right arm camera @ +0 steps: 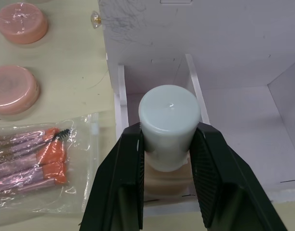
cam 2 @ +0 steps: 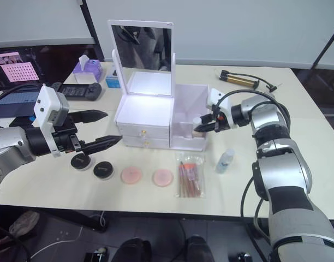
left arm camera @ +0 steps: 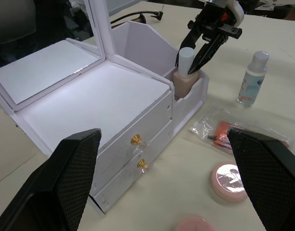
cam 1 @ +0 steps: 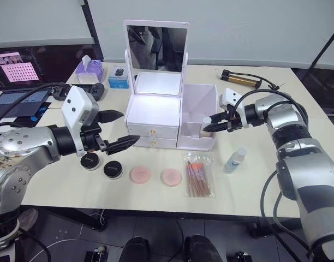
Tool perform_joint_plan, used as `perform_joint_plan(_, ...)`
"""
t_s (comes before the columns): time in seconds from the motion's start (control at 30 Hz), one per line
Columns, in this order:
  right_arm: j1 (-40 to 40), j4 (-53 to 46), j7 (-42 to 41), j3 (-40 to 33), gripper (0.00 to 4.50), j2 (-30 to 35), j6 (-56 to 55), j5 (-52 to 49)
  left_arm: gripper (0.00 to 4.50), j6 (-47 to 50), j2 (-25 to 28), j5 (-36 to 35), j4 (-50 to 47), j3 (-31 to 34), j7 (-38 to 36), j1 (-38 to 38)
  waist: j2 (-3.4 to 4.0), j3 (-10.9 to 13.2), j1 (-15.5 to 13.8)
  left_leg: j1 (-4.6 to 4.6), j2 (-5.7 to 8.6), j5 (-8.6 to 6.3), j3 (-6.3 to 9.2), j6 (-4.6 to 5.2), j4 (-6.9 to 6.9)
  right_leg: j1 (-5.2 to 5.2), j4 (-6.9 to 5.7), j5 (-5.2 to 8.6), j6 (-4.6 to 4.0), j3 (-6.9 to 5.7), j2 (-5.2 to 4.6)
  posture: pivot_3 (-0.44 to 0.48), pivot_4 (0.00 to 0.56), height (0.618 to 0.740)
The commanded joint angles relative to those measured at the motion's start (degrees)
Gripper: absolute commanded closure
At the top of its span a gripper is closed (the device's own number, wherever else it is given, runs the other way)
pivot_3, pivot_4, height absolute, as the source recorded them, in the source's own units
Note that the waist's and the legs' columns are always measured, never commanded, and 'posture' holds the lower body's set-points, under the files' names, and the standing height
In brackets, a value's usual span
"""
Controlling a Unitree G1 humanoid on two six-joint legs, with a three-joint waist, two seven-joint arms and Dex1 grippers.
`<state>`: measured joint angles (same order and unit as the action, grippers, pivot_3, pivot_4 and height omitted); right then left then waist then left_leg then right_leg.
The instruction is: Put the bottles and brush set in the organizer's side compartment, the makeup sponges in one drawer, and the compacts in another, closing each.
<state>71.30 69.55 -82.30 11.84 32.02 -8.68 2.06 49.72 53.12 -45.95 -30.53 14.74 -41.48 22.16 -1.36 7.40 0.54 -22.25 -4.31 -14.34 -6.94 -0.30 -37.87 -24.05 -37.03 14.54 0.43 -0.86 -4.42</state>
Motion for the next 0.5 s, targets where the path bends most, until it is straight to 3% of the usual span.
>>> perform_joint_plan(0.03,2.25,0.49,-0.05,-1.53,3.5,0.97,1.22,0.66,0.0,-0.97,-0.35,-0.62,-0.66,0.95,0.03,0.8,0.0,0.0,-0.04,0.0,0.0,0.0,0.0,0.0,0.0,0.0,0.0,0.0,0.0,0.0,0.0,0.0,0.15,0.706)
perform_joint_plan(0.07,2.38,0.54,-0.25,-1.66,2.76,0.99,1.67,0.72,0.0,-0.83,-0.45,-0.9,-0.67,1.04,0.02,0.83,0.0,0.0,-0.05,0.0,0.0,0.0,0.0,0.0,0.0,0.0,0.0,0.0,0.0,0.0,0.0,0.0,0.15,0.706)
perform_joint_plan(0.33,5.58,-2.38,-4.59,-6.85,0.1,3.74,6.83,-2.91,0.0,-1.24,-1.12,-2.51,0.69,1.64,-0.78,2.73,0.05,0.03,0.25,0.01,-0.01,0.0,0.0,0.0,0.0,-0.02,-0.01,0.0,0.0,0.02,0.02,0.0,0.15,0.706)
perform_joint_plan(0.5,3.4,-9.28,-5.45,-12.54,0.04,9.36,14.96,-8.04,0.0,-4.71,-3.11,-2.4,6.14,6.63,-1.51,0.55,0.05,0.03,0.13,0.02,-0.01,-0.03,0.0,0.04,0.0,0.0,0.0,0.0,0.0,0.0,0.01,0.0,0.15,0.706)
